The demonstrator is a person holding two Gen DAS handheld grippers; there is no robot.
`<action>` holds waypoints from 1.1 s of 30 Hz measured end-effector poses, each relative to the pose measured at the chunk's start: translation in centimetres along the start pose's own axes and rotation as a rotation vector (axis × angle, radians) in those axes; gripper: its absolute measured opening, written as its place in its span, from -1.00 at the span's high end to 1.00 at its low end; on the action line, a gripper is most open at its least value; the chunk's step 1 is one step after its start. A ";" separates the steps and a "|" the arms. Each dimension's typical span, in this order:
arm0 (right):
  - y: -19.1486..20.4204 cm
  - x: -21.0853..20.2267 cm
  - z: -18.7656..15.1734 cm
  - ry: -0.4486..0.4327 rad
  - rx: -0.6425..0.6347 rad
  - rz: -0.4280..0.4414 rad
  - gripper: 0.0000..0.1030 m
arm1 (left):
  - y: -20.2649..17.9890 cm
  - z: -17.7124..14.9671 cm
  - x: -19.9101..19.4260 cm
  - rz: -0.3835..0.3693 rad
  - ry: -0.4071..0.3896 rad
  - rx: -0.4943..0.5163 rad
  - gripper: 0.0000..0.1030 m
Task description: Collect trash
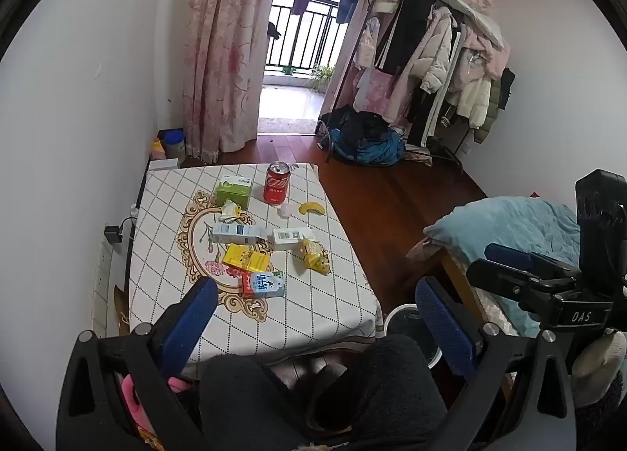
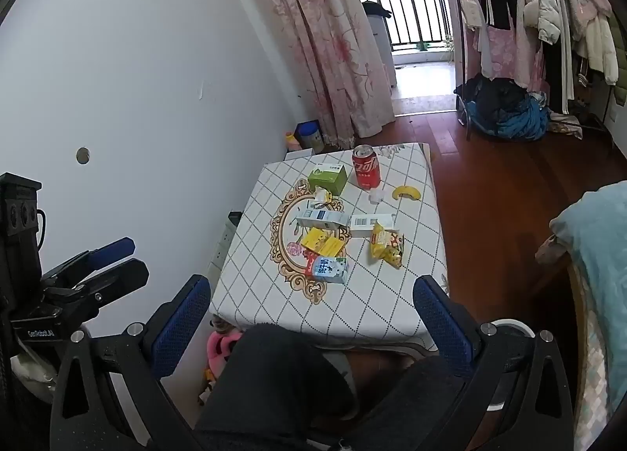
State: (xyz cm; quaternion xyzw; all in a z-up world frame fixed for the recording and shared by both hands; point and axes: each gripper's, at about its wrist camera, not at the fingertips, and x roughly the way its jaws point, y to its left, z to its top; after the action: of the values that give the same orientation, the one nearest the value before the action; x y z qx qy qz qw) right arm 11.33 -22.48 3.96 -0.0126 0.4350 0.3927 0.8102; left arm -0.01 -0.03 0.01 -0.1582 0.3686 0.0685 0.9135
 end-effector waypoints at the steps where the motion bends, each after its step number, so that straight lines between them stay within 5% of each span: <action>1: 0.0 0.0 0.0 0.001 0.001 0.000 -1.00 | 0.0 0.0 0.0 -0.002 0.001 -0.002 -1.00; 33: 1.1 -0.2 0.3 -0.006 -0.038 0.001 -1.00 | 0.1 0.4 -0.5 -0.010 -0.006 -0.004 -1.00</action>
State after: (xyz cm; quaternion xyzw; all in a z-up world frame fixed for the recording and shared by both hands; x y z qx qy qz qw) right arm 10.80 -21.75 4.65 -0.0265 0.4249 0.4012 0.8110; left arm -0.08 0.17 0.63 -0.1616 0.3648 0.0650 0.9146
